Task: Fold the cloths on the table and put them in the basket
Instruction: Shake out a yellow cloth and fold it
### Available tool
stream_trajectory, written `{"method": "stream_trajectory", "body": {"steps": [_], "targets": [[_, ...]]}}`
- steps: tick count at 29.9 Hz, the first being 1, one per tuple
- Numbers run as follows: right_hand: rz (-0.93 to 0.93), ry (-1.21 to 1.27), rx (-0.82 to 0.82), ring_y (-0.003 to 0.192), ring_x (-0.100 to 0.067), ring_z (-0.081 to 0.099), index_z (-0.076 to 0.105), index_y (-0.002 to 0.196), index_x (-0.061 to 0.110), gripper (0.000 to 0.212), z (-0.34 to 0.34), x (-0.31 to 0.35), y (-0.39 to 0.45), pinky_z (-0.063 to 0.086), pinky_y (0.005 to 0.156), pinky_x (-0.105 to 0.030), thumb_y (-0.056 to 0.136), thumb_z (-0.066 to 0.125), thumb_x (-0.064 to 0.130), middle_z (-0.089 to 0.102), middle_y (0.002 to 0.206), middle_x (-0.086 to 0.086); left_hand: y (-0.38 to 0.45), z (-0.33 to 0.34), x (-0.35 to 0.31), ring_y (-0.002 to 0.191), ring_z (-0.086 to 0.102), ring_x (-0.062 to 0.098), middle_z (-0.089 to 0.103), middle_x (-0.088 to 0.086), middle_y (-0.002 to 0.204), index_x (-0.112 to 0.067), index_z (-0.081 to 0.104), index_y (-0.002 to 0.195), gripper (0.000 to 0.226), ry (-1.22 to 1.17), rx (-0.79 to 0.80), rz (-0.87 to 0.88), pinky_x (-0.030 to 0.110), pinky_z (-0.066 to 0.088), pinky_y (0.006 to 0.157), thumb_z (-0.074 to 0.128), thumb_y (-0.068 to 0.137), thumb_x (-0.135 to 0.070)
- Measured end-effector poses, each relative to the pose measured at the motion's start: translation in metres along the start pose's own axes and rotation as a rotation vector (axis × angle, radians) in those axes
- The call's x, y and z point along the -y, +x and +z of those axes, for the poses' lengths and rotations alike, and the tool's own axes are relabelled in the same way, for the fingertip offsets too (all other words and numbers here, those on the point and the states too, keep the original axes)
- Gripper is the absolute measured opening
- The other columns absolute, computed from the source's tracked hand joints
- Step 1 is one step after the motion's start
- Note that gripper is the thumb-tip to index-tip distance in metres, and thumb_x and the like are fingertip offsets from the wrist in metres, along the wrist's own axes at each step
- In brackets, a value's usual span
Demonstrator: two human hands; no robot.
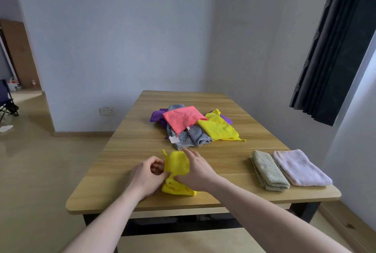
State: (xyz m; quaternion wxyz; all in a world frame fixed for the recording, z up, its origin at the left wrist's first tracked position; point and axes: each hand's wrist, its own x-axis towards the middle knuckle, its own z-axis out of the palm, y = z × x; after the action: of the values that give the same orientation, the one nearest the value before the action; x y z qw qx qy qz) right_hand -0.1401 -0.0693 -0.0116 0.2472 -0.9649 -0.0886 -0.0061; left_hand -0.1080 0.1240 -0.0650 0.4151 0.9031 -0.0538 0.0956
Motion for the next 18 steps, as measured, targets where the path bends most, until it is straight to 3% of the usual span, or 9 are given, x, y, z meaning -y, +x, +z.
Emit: {"method": "stream_trajectory", "body": {"steps": [4, 7, 10, 14, 18], "targets": [[0.004, -0.048, 0.111, 0.154, -0.024, 0.017, 0.029, 0.159, 0.018, 0.082, 0.004, 0.0, -0.003, 0.023, 0.122, -0.034, 0.091, 0.065, 0.047, 0.011, 0.17, -0.003, 0.002, 0.002, 0.001, 0.078, 0.065, -0.001, 0.071, -0.021, 0.081, -0.036, 0.07, 0.087, 0.019, -0.055, -0.016, -0.035, 0.031, 0.057, 0.077, 0.076, 0.07, -0.042], [-0.044, -0.122, 0.167, 0.157, -0.026, 0.003, 0.035, 0.156, 0.014, 0.067, 0.006, 0.004, -0.007, 0.008, 0.124, -0.036, 0.1, 0.052, 0.045, 0.011, 0.169, -0.012, 0.003, 0.001, 0.0, 0.08, 0.067, 0.003, 0.072, -0.02, 0.081, -0.035, 0.071, 0.085, 0.02, -0.094, -0.02, -0.055, 0.033, 0.057, 0.079, 0.066, 0.069, -0.046], [-0.061, -0.161, 0.215, 0.156, -0.025, -0.008, 0.021, 0.16, 0.01, 0.068, 0.01, 0.004, -0.01, -0.002, 0.124, -0.035, 0.105, 0.041, 0.043, 0.006, 0.17, -0.013, 0.004, 0.0, 0.001, 0.084, 0.067, 0.003, 0.073, -0.021, 0.083, -0.036, 0.071, 0.087, 0.022, -0.09, 0.003, -0.066, 0.033, 0.055, 0.082, 0.058, 0.07, -0.04], [-0.066, -0.166, 0.213, 0.156, -0.025, -0.012, 0.013, 0.163, 0.014, 0.07, 0.014, 0.002, -0.011, -0.005, 0.124, -0.035, 0.105, 0.039, 0.044, 0.0, 0.17, -0.012, 0.003, -0.003, 0.0, 0.089, 0.067, 0.007, 0.074, -0.021, 0.083, -0.035, 0.071, 0.088, 0.029, -0.123, 0.004, -0.077, 0.031, 0.054, 0.082, 0.047, 0.071, -0.038], [-0.051, -0.179, 0.228, 0.156, -0.029, -0.014, 0.012, 0.163, 0.019, 0.074, 0.017, -0.003, -0.005, -0.002, 0.126, -0.041, 0.102, 0.039, 0.051, -0.004, 0.17, -0.01, 0.0, -0.001, -0.002, 0.083, 0.066, 0.002, 0.072, -0.02, 0.083, -0.036, 0.071, 0.088, 0.024, -0.087, -0.013, -0.063, 0.028, 0.055, 0.076, 0.064, 0.072, -0.052]]}}
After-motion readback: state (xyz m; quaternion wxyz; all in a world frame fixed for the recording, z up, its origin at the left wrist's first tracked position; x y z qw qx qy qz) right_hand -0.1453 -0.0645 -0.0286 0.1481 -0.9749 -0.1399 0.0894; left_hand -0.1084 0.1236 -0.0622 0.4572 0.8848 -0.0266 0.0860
